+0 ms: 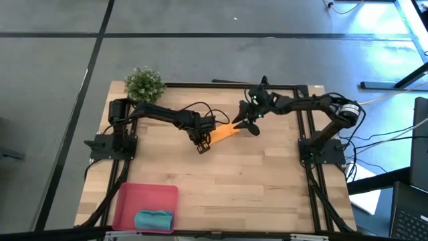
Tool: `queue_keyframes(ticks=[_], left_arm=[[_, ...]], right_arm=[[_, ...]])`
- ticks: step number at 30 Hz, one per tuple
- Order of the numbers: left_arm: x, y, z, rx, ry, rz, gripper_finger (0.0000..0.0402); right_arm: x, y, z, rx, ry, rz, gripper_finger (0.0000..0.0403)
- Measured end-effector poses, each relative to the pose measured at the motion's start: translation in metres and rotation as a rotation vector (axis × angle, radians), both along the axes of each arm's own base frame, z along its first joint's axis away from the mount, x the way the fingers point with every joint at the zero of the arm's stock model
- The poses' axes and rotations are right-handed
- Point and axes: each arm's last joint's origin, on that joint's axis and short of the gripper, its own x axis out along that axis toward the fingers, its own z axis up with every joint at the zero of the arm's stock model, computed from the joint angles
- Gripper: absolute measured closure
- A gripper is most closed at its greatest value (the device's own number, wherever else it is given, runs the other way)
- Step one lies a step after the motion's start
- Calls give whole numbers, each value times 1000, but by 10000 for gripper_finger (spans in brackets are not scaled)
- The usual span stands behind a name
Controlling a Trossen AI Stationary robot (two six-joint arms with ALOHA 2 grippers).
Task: Roll microfiber towels into tight, uniform cylinder then place into a basket
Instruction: Roll the orange microfiber towel
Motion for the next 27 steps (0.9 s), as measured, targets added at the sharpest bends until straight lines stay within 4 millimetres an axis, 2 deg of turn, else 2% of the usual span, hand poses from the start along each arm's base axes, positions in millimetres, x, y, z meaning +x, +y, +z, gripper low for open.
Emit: queue_keyframes(ticks=[4, 9, 17, 22, 27], left_arm=[[0, 0, 0, 0, 0, 0, 401], [0, 0, 0, -1, -1, 0, 401], [0, 0, 0, -9, -5, -2, 401], [0, 0, 0, -9, -5, -2, 401], [0, 0, 0, -13, -6, -3, 401]], right_arm=[[5, 6, -16, -71, -13, -34, 253], [13, 8, -34, -165, 97, -152, 253], [23, 11, -54, -171, 202, -221, 253], [25, 13, -62, -181, 234, -227, 253], [26, 14, -62, -181, 225, -221, 253]])
